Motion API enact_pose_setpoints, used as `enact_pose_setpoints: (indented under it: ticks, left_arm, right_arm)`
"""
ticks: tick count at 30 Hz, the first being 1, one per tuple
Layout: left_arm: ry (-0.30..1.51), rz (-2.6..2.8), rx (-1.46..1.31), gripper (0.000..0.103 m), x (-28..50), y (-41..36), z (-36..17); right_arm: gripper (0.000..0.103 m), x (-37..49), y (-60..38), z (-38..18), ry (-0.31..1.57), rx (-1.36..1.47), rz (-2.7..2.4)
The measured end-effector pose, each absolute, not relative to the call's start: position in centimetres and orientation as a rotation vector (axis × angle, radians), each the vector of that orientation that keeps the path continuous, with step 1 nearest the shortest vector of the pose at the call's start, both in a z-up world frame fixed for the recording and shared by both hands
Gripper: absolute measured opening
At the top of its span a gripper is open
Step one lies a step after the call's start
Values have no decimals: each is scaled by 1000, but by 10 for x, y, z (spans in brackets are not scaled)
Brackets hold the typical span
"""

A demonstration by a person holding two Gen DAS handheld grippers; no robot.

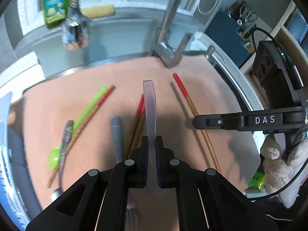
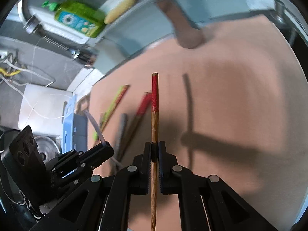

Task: Organize utensils
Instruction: 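Grasp a red-tipped chopstick with the right gripper while the left gripper grasps the clear plastic spoon, then carry chopstick and clear spoon into the blue basket and open both grippers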

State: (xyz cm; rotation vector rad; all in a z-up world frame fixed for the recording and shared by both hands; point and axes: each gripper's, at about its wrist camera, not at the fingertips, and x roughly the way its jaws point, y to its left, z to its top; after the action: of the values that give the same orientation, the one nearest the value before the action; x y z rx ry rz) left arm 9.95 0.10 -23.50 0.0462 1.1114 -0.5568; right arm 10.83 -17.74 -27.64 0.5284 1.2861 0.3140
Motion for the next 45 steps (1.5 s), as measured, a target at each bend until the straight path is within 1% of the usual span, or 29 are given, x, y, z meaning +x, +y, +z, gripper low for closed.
enact_pose_setpoints:
  ticks: [8, 15, 23, 28, 34, 45]
  left_arm:
    - [1026, -504, -5, 6, 93, 48, -201]
    - [947, -440, -38, 6, 78, 94, -170]
    - [925, -314, -46, 6, 56, 170, -148]
    - [943, -227, -55, 6, 41, 221, -149]
    - [992, -164, -72, 6, 27, 265, -158]
    - [1098, -115, -38, 6, 36, 303, -194]
  right_arm:
    - [6, 118, -119, -246, 1242, 460, 414]
    - [6, 121, -70, -234, 1244, 425, 498]
    - [6, 118, 6, -218, 1243, 414, 632]
    - [6, 119, 58, -218, 1257, 438, 709]
    - [6, 120, 120, -233, 1290, 423, 753]
    - [6, 131, 184, -285, 1391, 315, 711]
